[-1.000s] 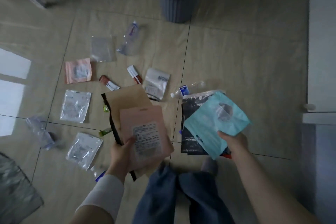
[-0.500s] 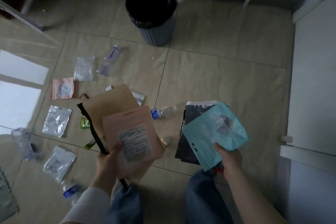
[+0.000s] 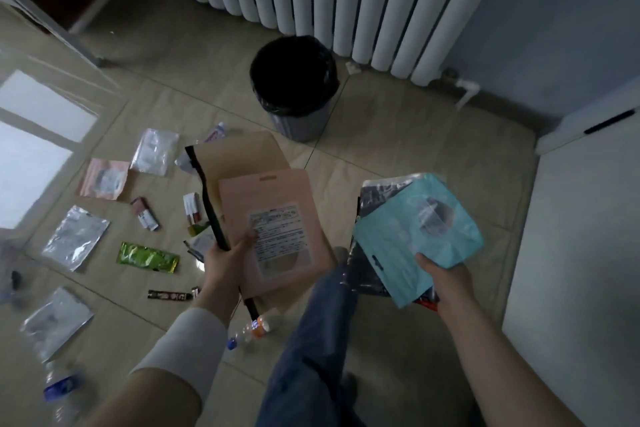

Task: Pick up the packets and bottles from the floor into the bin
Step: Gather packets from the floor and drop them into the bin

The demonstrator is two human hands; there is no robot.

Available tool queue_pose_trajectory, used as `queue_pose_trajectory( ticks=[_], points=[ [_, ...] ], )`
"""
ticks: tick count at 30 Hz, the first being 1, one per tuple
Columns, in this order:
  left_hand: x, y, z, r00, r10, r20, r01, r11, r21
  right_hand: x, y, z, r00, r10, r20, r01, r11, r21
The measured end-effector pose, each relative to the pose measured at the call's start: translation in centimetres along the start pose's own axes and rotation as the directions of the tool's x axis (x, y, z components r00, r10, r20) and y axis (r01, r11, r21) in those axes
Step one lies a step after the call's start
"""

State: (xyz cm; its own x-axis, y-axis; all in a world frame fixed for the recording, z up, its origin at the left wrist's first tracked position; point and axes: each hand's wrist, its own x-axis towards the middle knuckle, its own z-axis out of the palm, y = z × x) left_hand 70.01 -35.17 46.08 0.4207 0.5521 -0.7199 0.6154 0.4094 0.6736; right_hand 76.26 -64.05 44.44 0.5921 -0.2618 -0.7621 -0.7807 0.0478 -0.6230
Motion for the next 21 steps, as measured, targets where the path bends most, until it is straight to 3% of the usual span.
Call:
queue_pose_trajectory(
  ticks=[12, 21],
  points=[
    [12.9, 13.1, 6.1, 0.976, -0.089, -0.197, 0.093, 0.996, 0.007, 13.5, -16.7, 15.2, 0.991, 0.013, 0.134, 0.013, 0.982, -0.188],
    [21.1, 21.7, 14.3, 0.975, -0.071, -0.212, 0.103, 0.984, 0.143, 21.5, -27.7, 24.0, 0.958, -0.028, 0.285, 0.138, 0.917, -0.374]
  ],
)
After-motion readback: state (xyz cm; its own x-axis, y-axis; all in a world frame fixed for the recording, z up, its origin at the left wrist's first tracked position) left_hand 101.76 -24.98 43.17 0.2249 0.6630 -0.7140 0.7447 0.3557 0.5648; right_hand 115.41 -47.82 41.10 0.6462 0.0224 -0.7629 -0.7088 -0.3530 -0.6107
